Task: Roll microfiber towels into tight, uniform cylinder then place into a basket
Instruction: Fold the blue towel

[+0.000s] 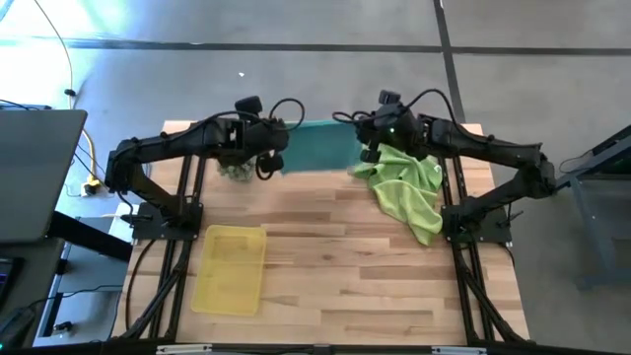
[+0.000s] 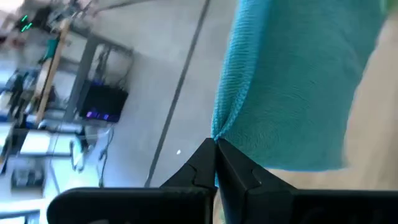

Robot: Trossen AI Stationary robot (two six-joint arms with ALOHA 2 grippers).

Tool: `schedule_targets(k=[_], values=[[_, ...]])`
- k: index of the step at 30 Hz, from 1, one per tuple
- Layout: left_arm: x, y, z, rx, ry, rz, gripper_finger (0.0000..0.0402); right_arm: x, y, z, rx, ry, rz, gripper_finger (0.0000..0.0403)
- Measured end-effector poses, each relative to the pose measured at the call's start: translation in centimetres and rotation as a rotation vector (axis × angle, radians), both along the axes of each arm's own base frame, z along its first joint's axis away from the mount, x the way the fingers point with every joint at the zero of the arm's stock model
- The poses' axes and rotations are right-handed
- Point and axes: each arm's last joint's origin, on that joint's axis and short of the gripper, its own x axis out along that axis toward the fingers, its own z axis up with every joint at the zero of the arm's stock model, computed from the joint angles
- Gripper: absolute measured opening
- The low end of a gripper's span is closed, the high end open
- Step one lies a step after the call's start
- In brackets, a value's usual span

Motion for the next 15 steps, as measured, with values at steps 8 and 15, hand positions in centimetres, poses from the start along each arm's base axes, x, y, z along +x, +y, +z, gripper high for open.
schedule_targets(k=[8,15], values=[[0.7,-3.3,-1.8,-0.313,-0.114,-0.069,0.0000,-0.6,3.2,-2.4,0.298,0.051,-0.006,0.0000],[1.9,-9.3,-7.2,-0.477,-0.068,-0.147,0.0000,-0.7,8.5,-10.0,0.569,0.174,0.074,0.0000]])
